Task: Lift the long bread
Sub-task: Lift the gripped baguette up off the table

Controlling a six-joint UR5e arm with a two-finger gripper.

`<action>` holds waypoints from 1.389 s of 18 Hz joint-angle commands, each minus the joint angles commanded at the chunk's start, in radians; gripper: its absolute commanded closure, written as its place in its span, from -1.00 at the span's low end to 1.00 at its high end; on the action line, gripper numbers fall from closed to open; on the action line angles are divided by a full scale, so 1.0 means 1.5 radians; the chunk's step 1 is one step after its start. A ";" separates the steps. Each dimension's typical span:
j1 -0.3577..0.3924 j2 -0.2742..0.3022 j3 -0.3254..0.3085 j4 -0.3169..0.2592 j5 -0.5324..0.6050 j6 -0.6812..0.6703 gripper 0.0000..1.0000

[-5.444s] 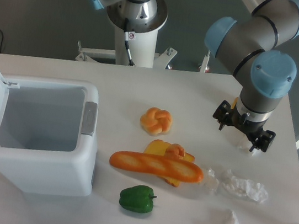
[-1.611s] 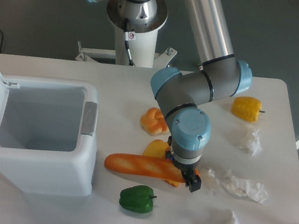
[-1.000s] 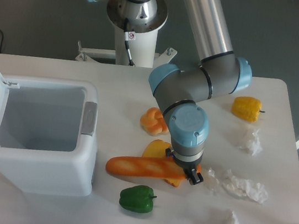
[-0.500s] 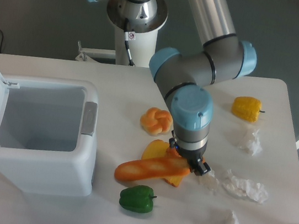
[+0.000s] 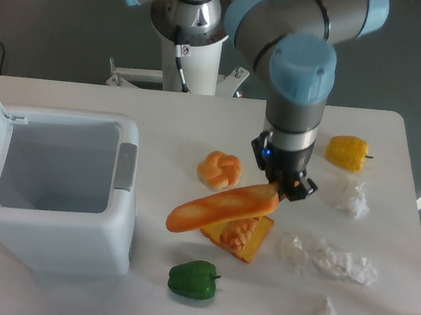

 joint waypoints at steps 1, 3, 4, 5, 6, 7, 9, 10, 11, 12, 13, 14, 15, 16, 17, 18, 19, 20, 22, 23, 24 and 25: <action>0.005 0.002 0.002 0.000 -0.004 -0.008 0.87; 0.007 -0.001 0.021 -0.003 -0.037 -0.047 0.86; 0.019 -0.005 0.029 -0.007 -0.061 -0.066 0.88; 0.031 -0.006 0.040 -0.014 -0.074 -0.069 0.88; 0.035 -0.008 0.054 -0.031 -0.074 -0.069 0.88; 0.035 -0.014 0.072 -0.054 -0.072 -0.068 0.88; 0.034 -0.026 0.102 -0.108 -0.049 -0.066 0.88; 0.034 -0.031 0.111 -0.129 -0.039 -0.065 0.89; 0.034 -0.034 0.119 -0.141 -0.038 -0.064 0.89; 0.034 -0.036 0.125 -0.150 -0.037 -0.063 0.90; 0.034 -0.036 0.129 -0.161 -0.034 -0.060 0.92; 0.034 -0.036 0.132 -0.172 -0.024 -0.047 0.92; 0.034 -0.036 0.136 -0.185 -0.007 -0.031 0.93; 0.034 -0.036 0.139 -0.199 0.006 -0.022 0.93; 0.034 -0.036 0.140 -0.209 0.010 -0.020 0.94; 0.034 -0.036 0.142 -0.211 0.010 -0.019 0.95; 0.035 -0.036 0.145 -0.212 0.011 -0.020 0.95; 0.035 -0.036 0.146 -0.214 0.013 -0.020 0.95; 0.035 -0.036 0.149 -0.214 0.014 -0.020 0.95; 0.035 -0.036 0.150 -0.214 0.014 -0.020 0.95; 0.035 -0.036 0.151 -0.214 0.014 -0.020 0.95; 0.035 -0.035 0.152 -0.215 0.014 -0.020 0.95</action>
